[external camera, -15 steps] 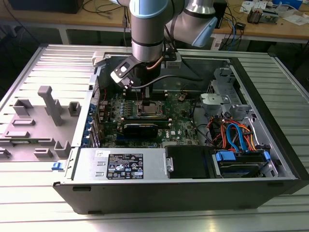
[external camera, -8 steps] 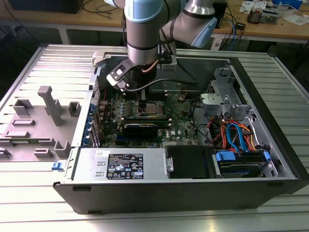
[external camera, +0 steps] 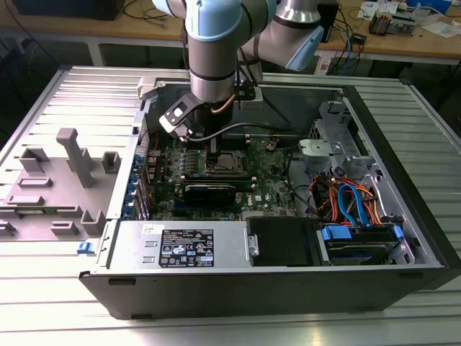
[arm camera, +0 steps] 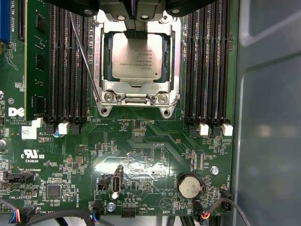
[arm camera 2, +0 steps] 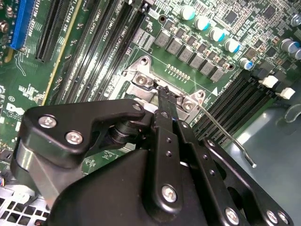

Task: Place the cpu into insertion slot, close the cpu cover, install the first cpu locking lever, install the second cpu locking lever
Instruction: 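Close the cpu cover, then install the first cpu locking lever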

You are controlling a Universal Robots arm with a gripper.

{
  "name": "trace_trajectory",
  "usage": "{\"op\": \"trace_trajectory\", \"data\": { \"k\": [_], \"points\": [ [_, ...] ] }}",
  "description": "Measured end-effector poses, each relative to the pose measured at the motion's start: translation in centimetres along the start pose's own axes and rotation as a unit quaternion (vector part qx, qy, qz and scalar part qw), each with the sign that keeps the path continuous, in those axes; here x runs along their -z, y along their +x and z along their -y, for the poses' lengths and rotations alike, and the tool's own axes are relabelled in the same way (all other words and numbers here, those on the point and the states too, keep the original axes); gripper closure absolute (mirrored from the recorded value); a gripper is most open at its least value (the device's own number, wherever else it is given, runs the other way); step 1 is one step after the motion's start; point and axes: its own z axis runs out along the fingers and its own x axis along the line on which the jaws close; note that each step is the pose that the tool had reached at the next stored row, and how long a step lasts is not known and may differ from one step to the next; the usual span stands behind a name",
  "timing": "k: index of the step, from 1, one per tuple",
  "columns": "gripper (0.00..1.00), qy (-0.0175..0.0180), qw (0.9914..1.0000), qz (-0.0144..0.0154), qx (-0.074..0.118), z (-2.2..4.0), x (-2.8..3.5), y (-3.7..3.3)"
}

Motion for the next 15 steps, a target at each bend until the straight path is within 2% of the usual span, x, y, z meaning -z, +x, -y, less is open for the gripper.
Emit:
{"op": "trace_trajectory", "data": {
  "k": [3, 5, 10, 12, 15],
  "points": [
    [0.89, 0.0003, 1.00000, 0.0006, 0.000, 0.00, 0.37, -0.01],
    [0.89, 0.0003, 1.00000, 0.0007, 0.000, -0.05, 0.38, -0.01],
    [0.89, 0.0004, 1.00000, 0.0008, 0.000, -1.95, 0.34, -0.07],
    [0.89, 0.0004, 1.00000, 0.0008, 0.000, -2.29, 0.34, -0.09],
    [0.89, 0.0004, 1.00000, 0.0008, 0.000, -2.39, 0.33, -0.08]
  ]
}}
